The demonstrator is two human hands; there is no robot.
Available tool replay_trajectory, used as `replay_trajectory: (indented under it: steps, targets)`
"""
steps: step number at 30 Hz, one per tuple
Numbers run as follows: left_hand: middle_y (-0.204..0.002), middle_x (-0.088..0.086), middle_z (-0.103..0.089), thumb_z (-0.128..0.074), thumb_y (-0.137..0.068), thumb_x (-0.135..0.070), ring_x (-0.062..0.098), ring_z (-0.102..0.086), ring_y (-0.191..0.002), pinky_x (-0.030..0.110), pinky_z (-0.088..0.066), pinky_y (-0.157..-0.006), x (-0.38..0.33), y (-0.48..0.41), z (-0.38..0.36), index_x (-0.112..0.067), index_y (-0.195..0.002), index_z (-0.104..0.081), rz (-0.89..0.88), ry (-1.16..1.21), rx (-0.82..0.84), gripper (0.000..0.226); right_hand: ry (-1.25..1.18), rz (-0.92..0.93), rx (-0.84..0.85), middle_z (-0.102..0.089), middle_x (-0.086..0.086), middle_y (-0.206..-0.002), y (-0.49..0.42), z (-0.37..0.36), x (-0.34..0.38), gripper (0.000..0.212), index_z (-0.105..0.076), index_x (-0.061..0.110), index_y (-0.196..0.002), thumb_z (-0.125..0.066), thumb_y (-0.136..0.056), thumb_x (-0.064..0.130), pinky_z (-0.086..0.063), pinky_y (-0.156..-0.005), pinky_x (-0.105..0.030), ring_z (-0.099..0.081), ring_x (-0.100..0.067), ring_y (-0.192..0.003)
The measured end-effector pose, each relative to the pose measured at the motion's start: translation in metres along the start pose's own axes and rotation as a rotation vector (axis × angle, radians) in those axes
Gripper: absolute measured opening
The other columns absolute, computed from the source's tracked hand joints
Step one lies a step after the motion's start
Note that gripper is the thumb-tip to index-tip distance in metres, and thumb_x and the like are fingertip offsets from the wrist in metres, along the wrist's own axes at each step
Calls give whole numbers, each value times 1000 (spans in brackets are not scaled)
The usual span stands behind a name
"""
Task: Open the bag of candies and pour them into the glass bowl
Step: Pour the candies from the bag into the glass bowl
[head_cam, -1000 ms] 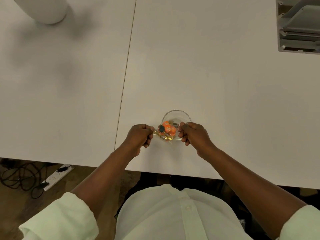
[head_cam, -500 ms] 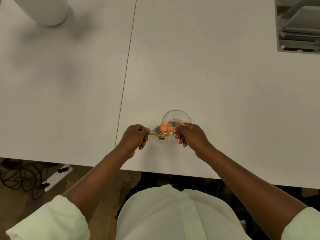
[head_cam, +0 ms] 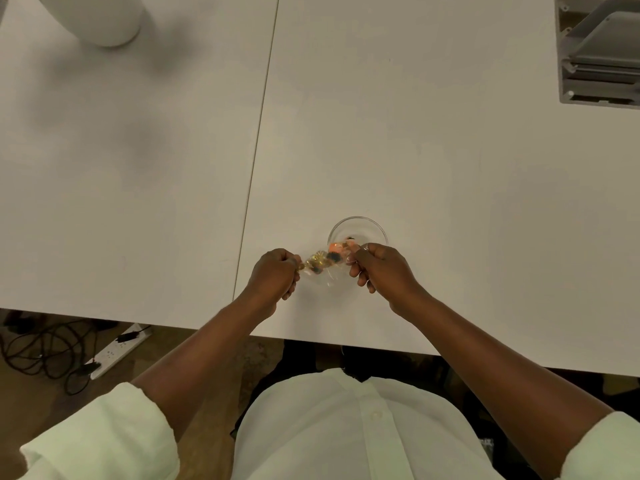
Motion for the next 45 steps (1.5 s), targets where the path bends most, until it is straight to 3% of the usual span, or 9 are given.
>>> replay_trajectory:
  steps: [28, 45]
  targets:
    - [-66, 8, -61, -50, -100, -10, 17, -50, -48, 28, -39, -45, 1, 0, 9, -6, -88, -65, -12, 79, -17, 20, -38, -10, -13, -69, 3, -64, 3, -8, 0, 25, -74, 9, -91, -55, -99, 24, -40, -45, -21, -57, -9, -51]
    - [-64, 9, -61, -51, -96, -10, 18, -51, -45, 27, -39, -43, -6, -9, 7, -5, -84, -65, 24, 149, -54, 20, -52, -6, 14, -69, 5, -61, -1, -4, 4, 25, -72, 19, -79, -57, -97, 28, -39, -45, -22, -56, -8, -49]
Point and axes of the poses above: each hand's wrist, its own y-axis away from the middle knuckle, its own z-axis out of the back of the hand, x = y × z, the point moved 4 cm from there along -y, towards the middle knuckle
